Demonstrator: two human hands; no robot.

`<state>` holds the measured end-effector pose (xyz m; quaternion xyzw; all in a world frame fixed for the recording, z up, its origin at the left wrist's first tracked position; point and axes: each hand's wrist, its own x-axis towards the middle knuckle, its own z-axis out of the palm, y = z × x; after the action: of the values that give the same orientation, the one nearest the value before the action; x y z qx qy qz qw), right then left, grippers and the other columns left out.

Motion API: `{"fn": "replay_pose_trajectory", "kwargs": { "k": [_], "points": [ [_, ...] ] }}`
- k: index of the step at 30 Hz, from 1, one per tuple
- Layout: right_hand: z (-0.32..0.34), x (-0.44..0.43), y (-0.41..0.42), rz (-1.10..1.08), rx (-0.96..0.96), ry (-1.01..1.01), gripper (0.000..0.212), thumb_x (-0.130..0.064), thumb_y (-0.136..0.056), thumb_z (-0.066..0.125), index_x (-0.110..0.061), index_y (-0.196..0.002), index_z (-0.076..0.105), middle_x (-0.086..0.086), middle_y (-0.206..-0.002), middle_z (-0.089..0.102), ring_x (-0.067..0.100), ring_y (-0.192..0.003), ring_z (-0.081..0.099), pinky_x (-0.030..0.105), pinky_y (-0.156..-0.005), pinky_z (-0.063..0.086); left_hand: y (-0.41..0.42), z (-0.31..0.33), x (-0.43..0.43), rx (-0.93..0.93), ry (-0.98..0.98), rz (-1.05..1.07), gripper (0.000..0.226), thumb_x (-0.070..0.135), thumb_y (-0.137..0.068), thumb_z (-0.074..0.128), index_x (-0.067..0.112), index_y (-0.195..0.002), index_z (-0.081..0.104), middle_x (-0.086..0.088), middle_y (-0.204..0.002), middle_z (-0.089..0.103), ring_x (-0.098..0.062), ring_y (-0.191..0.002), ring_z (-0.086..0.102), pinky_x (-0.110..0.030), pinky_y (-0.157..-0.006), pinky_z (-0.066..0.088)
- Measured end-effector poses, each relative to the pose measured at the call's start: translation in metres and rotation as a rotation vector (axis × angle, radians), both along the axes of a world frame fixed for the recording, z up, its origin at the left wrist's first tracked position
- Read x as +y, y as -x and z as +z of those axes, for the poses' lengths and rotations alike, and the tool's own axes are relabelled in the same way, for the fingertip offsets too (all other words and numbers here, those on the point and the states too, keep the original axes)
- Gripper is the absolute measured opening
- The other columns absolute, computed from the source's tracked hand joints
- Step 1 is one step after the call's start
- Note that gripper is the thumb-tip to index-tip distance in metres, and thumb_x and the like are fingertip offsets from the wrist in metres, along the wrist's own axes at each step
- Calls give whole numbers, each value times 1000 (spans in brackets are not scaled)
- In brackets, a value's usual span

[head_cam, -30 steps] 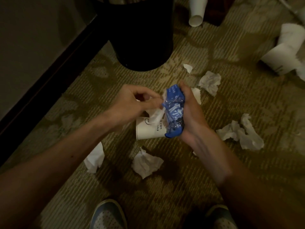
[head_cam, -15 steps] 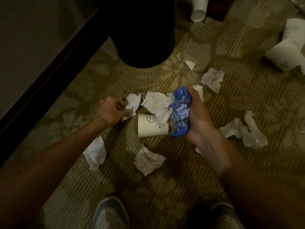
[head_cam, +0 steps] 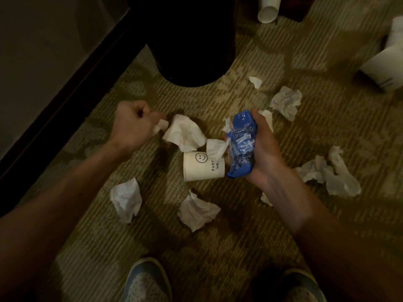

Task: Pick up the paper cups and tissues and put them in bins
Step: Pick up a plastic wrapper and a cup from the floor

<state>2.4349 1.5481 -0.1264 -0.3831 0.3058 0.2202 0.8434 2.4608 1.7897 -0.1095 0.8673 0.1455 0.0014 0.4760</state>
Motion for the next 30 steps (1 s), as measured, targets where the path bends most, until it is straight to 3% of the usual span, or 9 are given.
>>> {"fn": "replay_pose_trajectory", "kwargs": {
  "k": [3,8,10,14,20,23,25,27,30],
  "points": [
    [-1,-5,1,8,-18,-13,32,-49,-96,50,-23,-92,69,-4,-78,76,12,-70,73,27,-57,57,-4,-2,-7,-58,58,83,26,3,-75,55,12,-57,39,-11,-54,52,-9,-45,56,-19,-38,39],
    [-2,-12,2,17,-26,-37,32,-50,-95,50,-25,-91,70,-3,-82,76,13,-75,73,30,-62,58,-11,-1,-17,60,-84,59,18,23,-90,47,28,-73,47,8,-71,49,-2,-59,48,-23,-51,40],
    [-1,-12,3,12,-23,-47,33,-51,-95,50,-24,-94,70,-2,-87,76,14,-80,73,32,-69,57,-10,4,-23,238,94,105,15,40,-93,54,29,-83,57,5,-85,54,-9,-74,58,-26,-57,44],
    [2,-7,7,14,-24,-92,35,-51,-94,51,-23,-93,71,-2,-83,76,14,-75,73,31,-64,58,-6,19,-32,529,627,76,53,67,-76,62,24,-108,63,-12,-108,63,-24,-85,74,-32,-59,58],
    [27,6,0,-23,-36,-314,45,-57,-90,46,-15,-88,63,1,-72,59,12,-70,63,25,-62,56,12,38,-68,522,882,-140,52,56,-87,57,17,-118,70,-9,-116,71,-24,-103,70,-33,-75,58],
    [39,11,0,-5,-104,-391,55,-58,-87,45,-9,-73,66,5,-64,54,16,-50,55,20,-49,48,23,51,-85,421,908,-173,52,56,-88,57,15,-118,69,-7,-98,73,-21,-83,72,-30,-69,57],
    [46,12,2,-9,-138,-465,61,-57,-93,40,-10,-68,71,8,-71,60,18,-57,61,24,-54,53,30,59,-94,342,853,-181,54,58,-86,55,16,-116,69,-5,-96,73,-19,-83,72,-31,-73,58],
    [53,14,2,-31,-186,-500,54,-54,-93,43,-11,-80,73,7,-81,64,19,-70,65,32,-71,58,38,67,-105,278,769,-179,59,60,-84,54,17,-122,67,-5,-114,72,-21,-105,69,-37,-91,56],
    [57,18,1,-10,-218,-379,49,-61,-89,49,-14,-88,64,4,-82,56,19,-77,57,36,-76,46,45,77,-119,198,719,-141,69,58,-80,56,11,-130,59,-5,-119,70,-18,-111,66,-39,-97,52]
  ]
}}
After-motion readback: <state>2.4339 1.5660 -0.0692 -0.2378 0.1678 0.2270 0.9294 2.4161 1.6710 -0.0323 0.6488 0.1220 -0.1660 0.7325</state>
